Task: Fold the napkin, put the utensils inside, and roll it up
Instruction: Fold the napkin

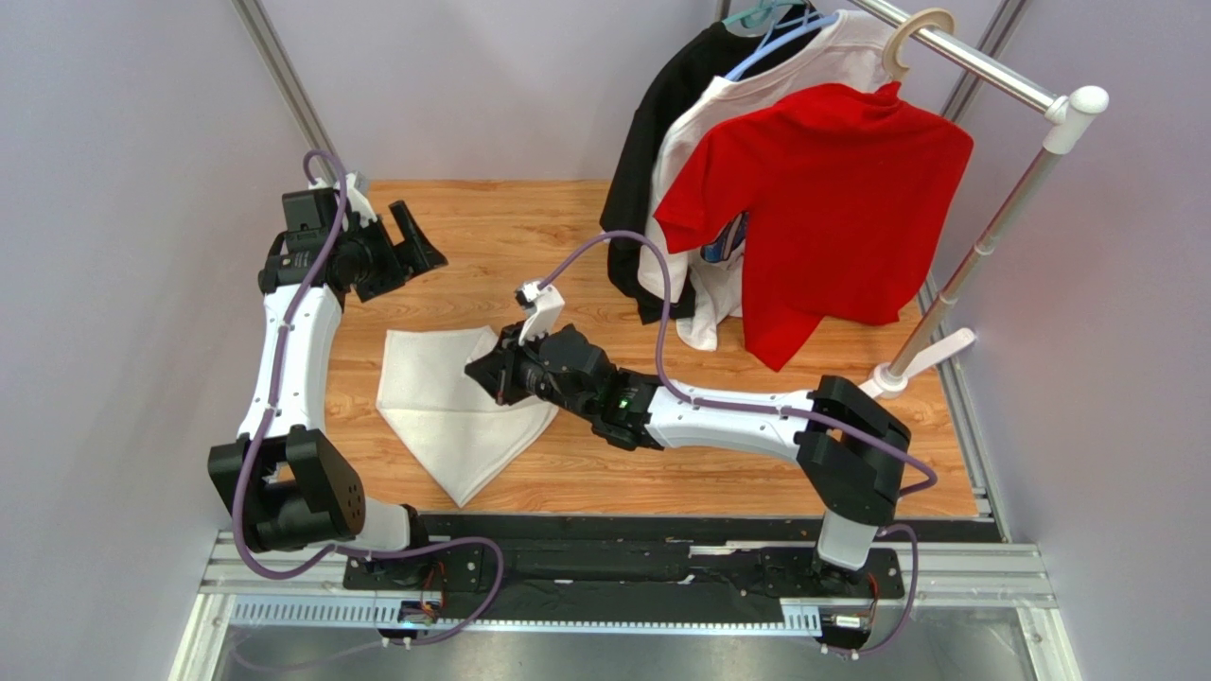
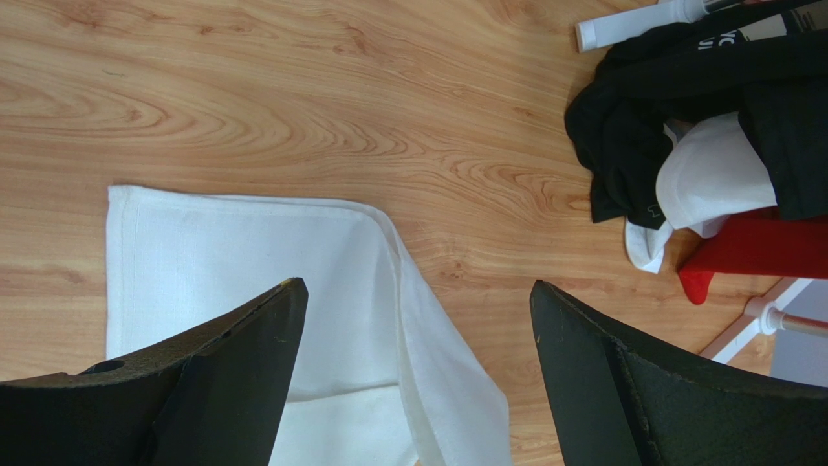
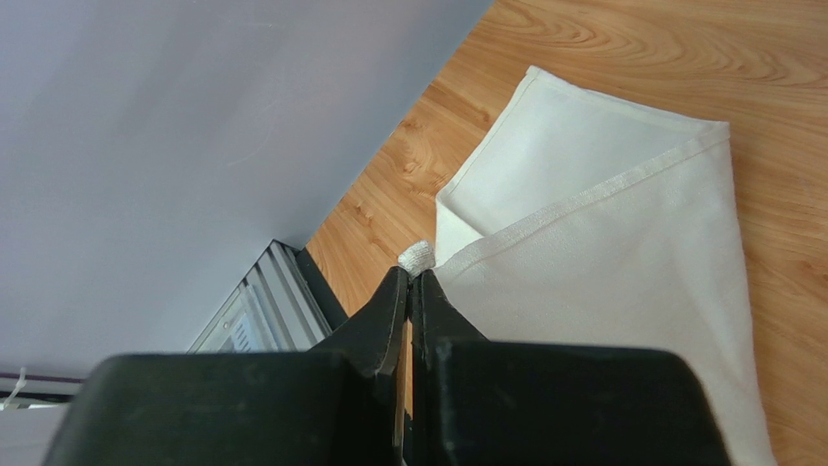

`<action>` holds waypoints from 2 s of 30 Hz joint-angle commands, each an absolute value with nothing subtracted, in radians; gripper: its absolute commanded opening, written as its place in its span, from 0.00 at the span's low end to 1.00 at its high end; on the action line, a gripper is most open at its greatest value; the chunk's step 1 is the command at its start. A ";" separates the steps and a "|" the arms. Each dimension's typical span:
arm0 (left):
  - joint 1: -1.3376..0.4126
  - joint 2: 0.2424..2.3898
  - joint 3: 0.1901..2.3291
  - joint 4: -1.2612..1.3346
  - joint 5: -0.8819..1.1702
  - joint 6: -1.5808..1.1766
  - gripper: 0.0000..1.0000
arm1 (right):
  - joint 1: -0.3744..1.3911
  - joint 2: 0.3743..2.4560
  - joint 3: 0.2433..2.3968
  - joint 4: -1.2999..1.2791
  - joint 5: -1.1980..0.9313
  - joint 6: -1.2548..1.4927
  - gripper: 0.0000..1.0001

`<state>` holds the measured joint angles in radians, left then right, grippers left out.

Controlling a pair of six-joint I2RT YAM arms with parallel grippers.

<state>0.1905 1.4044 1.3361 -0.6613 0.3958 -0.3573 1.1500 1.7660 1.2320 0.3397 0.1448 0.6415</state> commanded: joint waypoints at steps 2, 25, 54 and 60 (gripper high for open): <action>0.189 1.393 1.336 -0.640 0.411 -0.357 0.94 | 1.195 1.813 1.256 0.385 0.095 0.673 0.00; 0.187 1.399 1.333 -0.640 0.416 -0.357 0.94 | 1.282 1.990 1.175 0.459 0.031 0.792 0.00; 0.183 1.404 1.333 -0.641 0.419 -0.356 0.94 | 1.338 2.062 1.178 0.514 0.129 0.724 0.26; 0.183 1.397 1.335 -0.643 0.405 -0.354 0.94 | 1.333 1.907 1.135 0.431 0.167 0.621 0.57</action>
